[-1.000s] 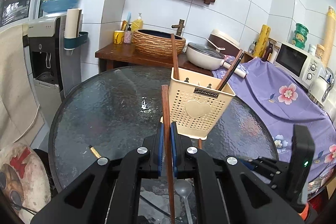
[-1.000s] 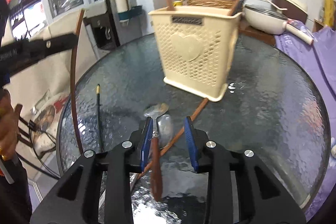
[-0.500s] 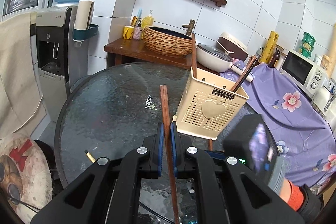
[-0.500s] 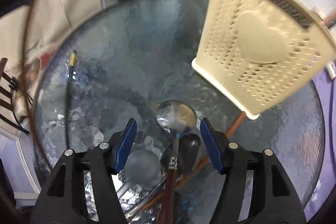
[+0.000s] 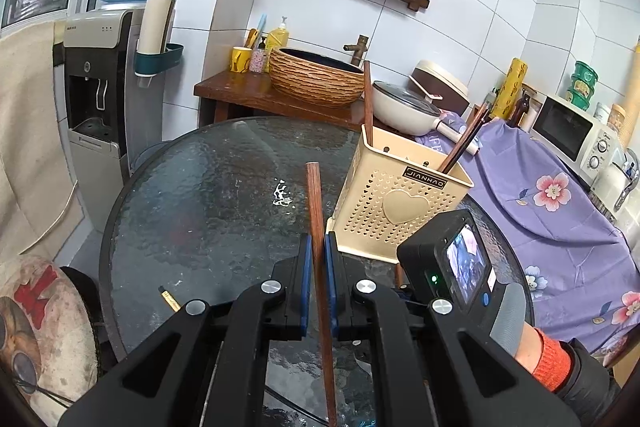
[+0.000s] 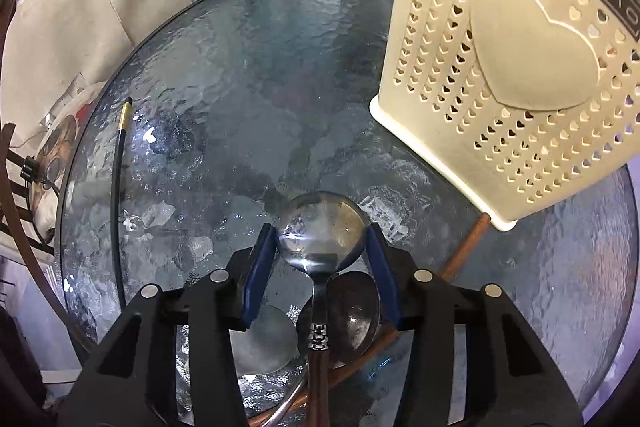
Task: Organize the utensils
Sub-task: 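Lift the chopstick and spoon and lower both into the cream holder, then open both tools to release the chopstick and spoon in the holder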
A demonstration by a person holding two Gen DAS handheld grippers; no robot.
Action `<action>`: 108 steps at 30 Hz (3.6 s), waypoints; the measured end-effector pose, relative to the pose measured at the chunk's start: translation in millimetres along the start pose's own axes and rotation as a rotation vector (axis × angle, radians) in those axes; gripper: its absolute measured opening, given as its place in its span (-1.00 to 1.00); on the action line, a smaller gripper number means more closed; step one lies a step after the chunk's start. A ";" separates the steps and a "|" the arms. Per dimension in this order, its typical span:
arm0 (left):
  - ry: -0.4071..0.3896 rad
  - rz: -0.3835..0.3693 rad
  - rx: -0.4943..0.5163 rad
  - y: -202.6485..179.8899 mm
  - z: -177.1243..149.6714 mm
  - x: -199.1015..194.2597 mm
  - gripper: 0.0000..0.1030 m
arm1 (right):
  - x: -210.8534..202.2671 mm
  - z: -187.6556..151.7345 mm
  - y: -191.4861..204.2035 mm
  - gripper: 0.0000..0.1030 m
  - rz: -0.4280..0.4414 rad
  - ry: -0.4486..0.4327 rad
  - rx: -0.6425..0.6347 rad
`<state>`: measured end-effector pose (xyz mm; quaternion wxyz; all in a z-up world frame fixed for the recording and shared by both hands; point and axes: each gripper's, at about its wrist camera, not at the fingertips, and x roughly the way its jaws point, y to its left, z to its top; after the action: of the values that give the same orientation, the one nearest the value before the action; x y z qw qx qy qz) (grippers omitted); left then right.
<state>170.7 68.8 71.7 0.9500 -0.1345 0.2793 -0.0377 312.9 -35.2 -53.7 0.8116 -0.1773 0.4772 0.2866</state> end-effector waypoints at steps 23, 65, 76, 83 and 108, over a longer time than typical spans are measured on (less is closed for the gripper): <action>-0.032 -0.052 0.043 -29.8 2.6 -12.9 -0.87 | -155.8 -68.7 -35.5 -0.09 -0.006 -0.457 0.126; -0.250 -0.045 0.071 -98.2 190.9 0.4 -0.87 | -266.8 61.2 -98.0 -0.09 -0.133 -0.729 0.234; -0.150 0.029 0.083 -86.0 139.0 72.3 -0.87 | -173.4 39.9 -106.0 -0.08 -0.165 -0.634 0.255; -0.082 0.031 0.098 -81.2 113.1 97.2 -0.87 | -147.3 24.7 -104.8 -0.08 -0.160 -0.602 0.264; -0.082 0.053 0.093 -46.9 64.2 48.9 0.59 | -176.4 -27.6 -74.8 0.65 -0.266 -0.722 0.193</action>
<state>246.7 31.6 111.1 0.9666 -0.0842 0.2414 -0.0198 274.7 -160.7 88.6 0.9702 -0.0481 0.1587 0.1768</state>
